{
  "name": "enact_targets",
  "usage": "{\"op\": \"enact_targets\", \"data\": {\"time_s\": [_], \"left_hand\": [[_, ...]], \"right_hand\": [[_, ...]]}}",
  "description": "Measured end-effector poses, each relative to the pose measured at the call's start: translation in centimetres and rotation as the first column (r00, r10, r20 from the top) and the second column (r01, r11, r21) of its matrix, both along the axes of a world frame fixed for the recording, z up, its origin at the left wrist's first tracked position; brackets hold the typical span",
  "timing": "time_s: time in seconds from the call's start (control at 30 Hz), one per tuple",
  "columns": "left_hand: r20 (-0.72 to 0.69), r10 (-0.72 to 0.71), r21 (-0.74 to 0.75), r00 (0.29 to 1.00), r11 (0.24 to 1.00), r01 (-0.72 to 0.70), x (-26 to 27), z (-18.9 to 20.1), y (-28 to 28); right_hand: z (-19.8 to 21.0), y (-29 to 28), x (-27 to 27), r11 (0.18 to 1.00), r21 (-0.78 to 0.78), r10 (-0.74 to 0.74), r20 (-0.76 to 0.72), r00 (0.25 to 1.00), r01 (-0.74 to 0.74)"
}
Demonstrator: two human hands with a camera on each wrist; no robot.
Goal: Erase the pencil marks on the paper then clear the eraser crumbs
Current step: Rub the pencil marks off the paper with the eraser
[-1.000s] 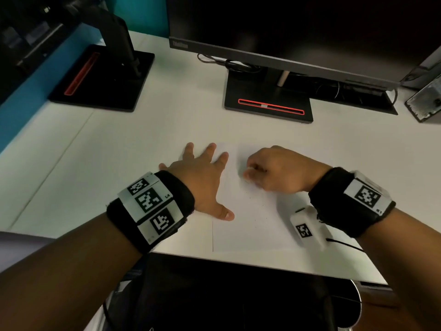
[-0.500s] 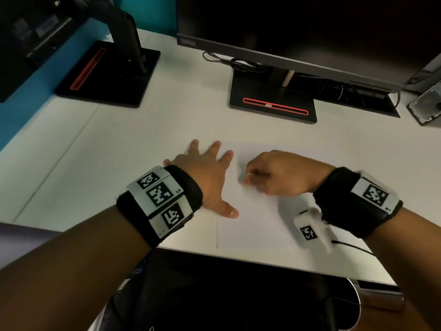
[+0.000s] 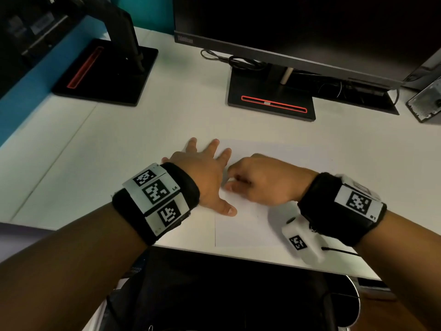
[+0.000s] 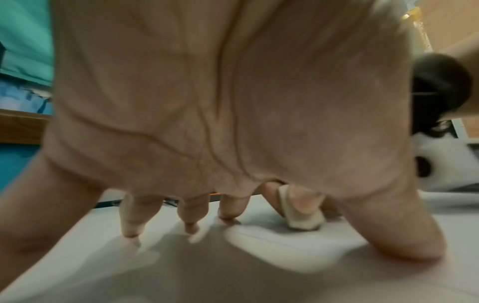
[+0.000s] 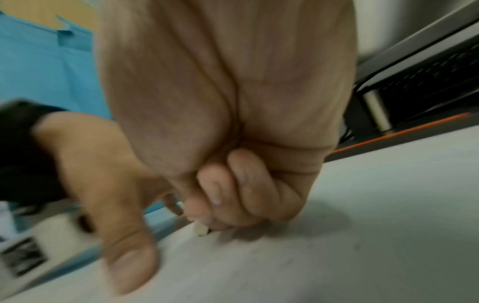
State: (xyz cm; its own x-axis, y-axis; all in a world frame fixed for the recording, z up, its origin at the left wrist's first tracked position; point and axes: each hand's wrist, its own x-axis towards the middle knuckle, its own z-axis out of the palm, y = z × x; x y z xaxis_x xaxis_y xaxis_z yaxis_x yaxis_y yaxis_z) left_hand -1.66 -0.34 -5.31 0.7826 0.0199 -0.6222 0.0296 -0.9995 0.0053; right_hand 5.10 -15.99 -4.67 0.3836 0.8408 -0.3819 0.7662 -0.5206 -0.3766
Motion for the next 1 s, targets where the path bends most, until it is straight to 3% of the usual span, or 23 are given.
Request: {"op": "enact_targets", "data": {"time_s": [0.07,0.17,0.23,0.33,0.47,0.63,0.8,0.9,1.0], "left_hand": [[-0.005,-0.006,0.011,1.000,1.000,0.006,0.0,0.1,0.0],[0.008,-0.004,0.029,1.000,1.000,0.004,-0.2,0.1,0.0],[0.009,-0.003,0.044,1.000,0.999,0.002,-0.2,0.3,-0.1],[0.002,-0.015,0.065,1.000,0.998,0.015,-0.2,0.6,-0.2],[0.010,-0.016,0.067,1.000,0.998,0.015,-0.2,0.6,-0.2],[-0.004,-0.022,0.075,1.000,0.997,0.023,-0.2,0.8,-0.3],[0.016,-0.019,0.071,1.000,0.997,0.018,-0.3,0.5,-0.2],[0.002,-0.025,0.074,1.000,0.997,0.025,-0.2,0.6,-0.2],[0.011,-0.024,0.075,1.000,0.997,0.023,-0.3,0.6,-0.1]], "right_hand": [[0.1,0.0,0.2,1.000,-0.028,-0.011,-0.019,1.000,0.011],[0.4,0.0,1.7,0.995,0.005,-0.104,0.077,0.992,0.104],[0.0,0.4,1.3,0.996,0.043,-0.080,0.100,0.992,0.076],[-0.3,0.3,0.1,1.000,0.027,-0.001,0.015,1.000,0.000],[0.5,0.4,1.8,0.996,0.005,-0.091,0.088,0.992,0.091],[-0.1,0.8,0.6,1.000,-0.003,-0.005,0.000,1.000,0.005],[0.4,1.0,2.7,0.995,0.021,-0.096,0.109,0.989,0.094],[0.0,1.2,1.3,1.000,0.007,0.014,0.020,1.000,-0.014],[0.2,0.9,2.4,0.999,-0.030,-0.035,0.049,0.998,0.037]]}}
